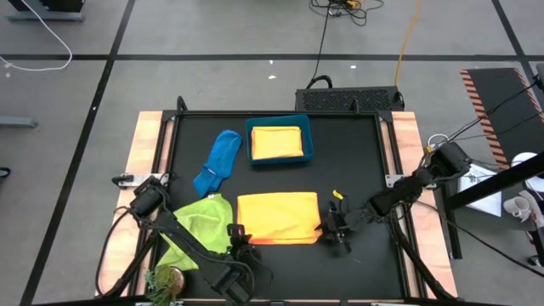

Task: Fold microfiber towels
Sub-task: Fold the orange microfiber cloth

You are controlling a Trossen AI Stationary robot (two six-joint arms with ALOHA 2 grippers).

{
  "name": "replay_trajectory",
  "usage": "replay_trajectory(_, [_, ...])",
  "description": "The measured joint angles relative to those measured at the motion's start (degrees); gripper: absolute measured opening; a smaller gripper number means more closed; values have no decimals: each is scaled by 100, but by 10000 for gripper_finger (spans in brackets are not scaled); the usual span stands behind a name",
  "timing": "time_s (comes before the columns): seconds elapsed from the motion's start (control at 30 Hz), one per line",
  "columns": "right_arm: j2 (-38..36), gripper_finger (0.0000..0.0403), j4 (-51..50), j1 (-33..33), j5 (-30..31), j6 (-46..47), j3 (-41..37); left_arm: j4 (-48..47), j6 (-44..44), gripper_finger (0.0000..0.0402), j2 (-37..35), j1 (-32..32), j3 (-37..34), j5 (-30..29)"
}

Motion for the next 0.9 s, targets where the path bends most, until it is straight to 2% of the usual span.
replay_trajectory(0.17, [31,131,12,-81,-4,40,1,204,106,150,-98,119,-168,32])
replay_trajectory(0.3, [32,131,48,-88,-5,35,1,639,272,150,-165,190,-616,198])
replay_trajectory(0.47, [34,131,47,-85,-6,40,1,2005,354,150,-1126,112,-1899,112])
replay_trajectory(0.57, [34,131,49,-85,-6,30,-1,3339,477,150,-1982,1,-2904,42])
replay_trajectory(0.67, [34,131,56,-104,-5,8,-1,4838,765,149,-2587,-31,-3754,271])
replay_trajectory(0.77, [31,131,64,-123,-6,25,-2,5378,803,148,-2664,39,-4247,498])
replay_trajectory(0.9, [31,131,19,-123,-24,40,-3,5448,504,135,-2446,179,-4402,881])
